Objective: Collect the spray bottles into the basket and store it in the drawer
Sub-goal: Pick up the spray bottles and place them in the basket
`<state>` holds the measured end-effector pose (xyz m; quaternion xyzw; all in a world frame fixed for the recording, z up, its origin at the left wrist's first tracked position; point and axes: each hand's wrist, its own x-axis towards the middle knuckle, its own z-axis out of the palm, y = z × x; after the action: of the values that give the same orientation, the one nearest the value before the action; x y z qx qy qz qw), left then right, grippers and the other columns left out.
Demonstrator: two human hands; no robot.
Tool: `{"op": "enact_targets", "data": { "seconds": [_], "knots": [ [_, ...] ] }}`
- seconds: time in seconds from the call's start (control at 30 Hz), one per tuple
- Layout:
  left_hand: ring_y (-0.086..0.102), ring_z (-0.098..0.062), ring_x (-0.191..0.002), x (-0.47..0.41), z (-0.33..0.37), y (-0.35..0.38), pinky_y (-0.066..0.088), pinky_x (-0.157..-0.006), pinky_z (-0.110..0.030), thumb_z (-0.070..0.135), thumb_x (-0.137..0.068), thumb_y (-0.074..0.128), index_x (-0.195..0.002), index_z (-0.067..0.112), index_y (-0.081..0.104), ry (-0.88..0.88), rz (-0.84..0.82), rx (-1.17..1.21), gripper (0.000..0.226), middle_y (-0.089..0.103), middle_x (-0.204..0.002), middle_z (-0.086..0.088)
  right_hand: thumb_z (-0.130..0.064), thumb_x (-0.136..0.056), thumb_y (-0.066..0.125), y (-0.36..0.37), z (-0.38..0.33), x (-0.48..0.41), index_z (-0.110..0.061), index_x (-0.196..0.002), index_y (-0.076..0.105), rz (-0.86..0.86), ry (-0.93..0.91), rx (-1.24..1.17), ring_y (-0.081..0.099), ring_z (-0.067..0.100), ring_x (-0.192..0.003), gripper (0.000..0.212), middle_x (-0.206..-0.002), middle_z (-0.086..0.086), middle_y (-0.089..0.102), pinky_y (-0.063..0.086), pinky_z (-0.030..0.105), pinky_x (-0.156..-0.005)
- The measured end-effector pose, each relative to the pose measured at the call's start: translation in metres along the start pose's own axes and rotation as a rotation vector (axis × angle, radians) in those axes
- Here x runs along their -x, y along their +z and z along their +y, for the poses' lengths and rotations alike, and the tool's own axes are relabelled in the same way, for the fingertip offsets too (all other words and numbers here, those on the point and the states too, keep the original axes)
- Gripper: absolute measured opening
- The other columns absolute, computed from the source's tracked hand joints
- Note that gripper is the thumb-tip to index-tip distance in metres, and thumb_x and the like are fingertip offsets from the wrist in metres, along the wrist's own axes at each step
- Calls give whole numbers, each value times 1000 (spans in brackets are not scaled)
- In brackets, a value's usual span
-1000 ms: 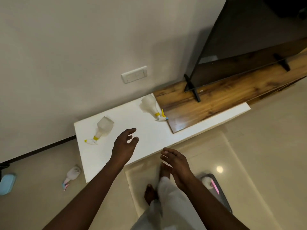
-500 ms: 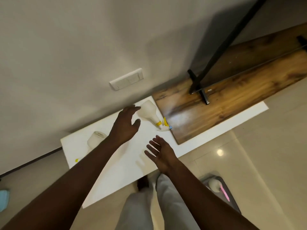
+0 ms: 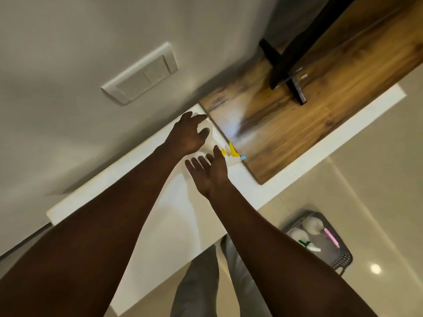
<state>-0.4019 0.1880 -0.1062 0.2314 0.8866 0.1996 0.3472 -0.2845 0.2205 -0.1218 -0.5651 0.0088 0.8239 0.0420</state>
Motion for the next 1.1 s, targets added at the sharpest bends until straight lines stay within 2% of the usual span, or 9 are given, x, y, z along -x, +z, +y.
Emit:
{"op": "enact_targets", "data": {
  "seconds": [0.1, 0.17, 0.23, 0.37, 0.47, 0.5, 0.63, 0.9, 1.1],
  "knots": [
    [46, -33, -145, 2, -10, 10, 39, -119, -43, 34, -102, 59, -154, 28, 48, 30, 35, 39, 53, 37, -161, -13, -39, -106, 59, 3, 2, -14, -11, -140, 52, -19, -16, -36, 54, 36, -141, 45, -152, 17, 52, 44, 56, -117],
    [54, -33, -135, 5, -14, 12, 44, -111, -34, 35, -101, 61, -151, 28, 49, 46, 40, 67, 53, 41, -156, -12, -38, -108, 56, 5, 3, -19, -11, -126, 58, -26, -23, -57, 56, 34, -140, 32, -149, 16, 57, 45, 54, -117],
    [57, -30, -131, 12, -15, 15, 43, -100, -26, 37, -101, 61, -151, 29, 49, 50, 38, 79, 52, 42, -154, -11, -36, -109, 56, 8, 4, -16, -9, -133, 60, -21, -37, -87, 60, 33, -137, 37, -137, 13, 64, 49, 52, -114],
    [58, -28, -129, 40, -7, 14, 48, -96, -30, 39, -101, 62, -149, 30, 50, 34, 77, 164, 51, 41, -152, -8, -33, -107, 59, 3, 6, 10, -11, -142, 61, -43, -131, -38, 70, 32, -122, 41, -123, 9, 71, 52, 52, -111],
    [57, -23, -127, 66, 7, 14, 47, -96, -28, 37, -99, 64, -148, 30, 51, 49, 96, 230, 51, 44, -150, -6, -30, -107, 60, -12, 2, 34, -12, -142, 61, -67, -219, -6, 79, 25, -98, 40, -115, 6, 77, 63, 45, -93],
    [56, -22, -127, 75, 12, 15, 47, -97, -29, 37, -99, 65, -147, 29, 51, 56, 102, 251, 51, 46, -149, -6, -29, -107, 60, -18, -1, 43, -11, -143, 59, -75, -247, 8, 79, 26, -101, 40, -118, 8, 77, 63, 44, -92],
    [56, -20, -127, 107, 40, 27, 48, -97, -29, 35, -97, 67, -144, 29, 53, 85, 128, 326, 49, 51, -146, -3, -25, -107, 61, -48, -17, 78, -11, -145, 54, -91, -383, 61, 67, 36, -128, 42, -136, 14, 70, 51, 53, -112],
    [55, -20, -134, 178, 120, 113, 53, -108, -47, 26, -99, 67, -144, 21, 52, 198, 30, 388, 48, 53, -150, 0, -15, -102, 68, -165, -68, 151, -14, -143, 55, 38, -637, 124, 64, 31, -133, 43, -142, 13, 65, 48, 58, -114],
    [58, -11, -124, 236, 182, 218, 50, -105, -32, 38, -98, 67, -143, 31, 51, 214, -66, 267, 49, 60, -144, 10, -15, -100, 71, -291, -109, 200, -22, -139, 59, 143, -803, 192, 67, 22, -129, 42, -140, -1, 68, 51, 57, -112]
  ]
}}
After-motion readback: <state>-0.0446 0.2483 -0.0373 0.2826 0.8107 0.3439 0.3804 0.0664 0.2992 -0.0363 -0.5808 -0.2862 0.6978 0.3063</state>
